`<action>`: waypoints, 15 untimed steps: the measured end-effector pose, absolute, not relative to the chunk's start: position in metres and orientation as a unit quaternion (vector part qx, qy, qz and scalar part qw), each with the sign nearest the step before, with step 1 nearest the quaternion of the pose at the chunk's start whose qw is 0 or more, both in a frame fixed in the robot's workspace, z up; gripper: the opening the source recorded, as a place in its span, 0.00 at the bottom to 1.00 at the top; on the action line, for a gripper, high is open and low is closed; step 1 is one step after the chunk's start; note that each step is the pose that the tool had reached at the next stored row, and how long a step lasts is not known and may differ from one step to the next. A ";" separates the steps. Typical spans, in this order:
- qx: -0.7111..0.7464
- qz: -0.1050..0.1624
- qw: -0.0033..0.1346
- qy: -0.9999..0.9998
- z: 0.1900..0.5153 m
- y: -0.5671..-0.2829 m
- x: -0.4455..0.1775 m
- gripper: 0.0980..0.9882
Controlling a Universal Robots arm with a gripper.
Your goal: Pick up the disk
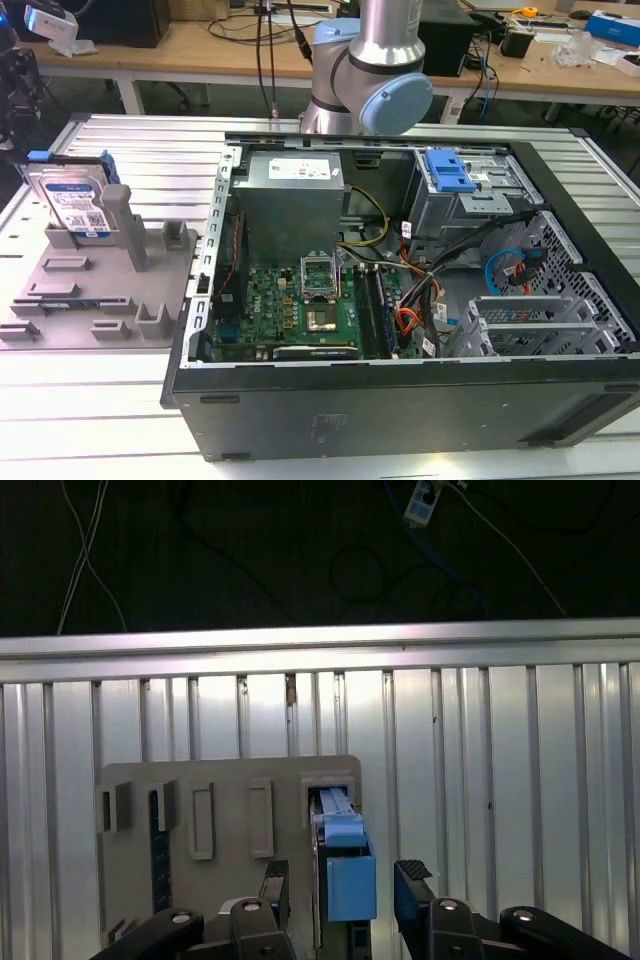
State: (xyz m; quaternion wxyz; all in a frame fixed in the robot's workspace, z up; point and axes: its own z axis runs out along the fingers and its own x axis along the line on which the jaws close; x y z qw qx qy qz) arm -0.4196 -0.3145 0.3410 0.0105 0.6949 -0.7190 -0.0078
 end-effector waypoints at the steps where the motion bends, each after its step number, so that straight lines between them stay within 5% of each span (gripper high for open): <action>1: 0.695 -0.008 0.010 -0.719 0.341 -0.314 -0.420 0.50; 15: 0.695 -0.002 0.016 -0.719 0.326 -0.312 -0.412 0.50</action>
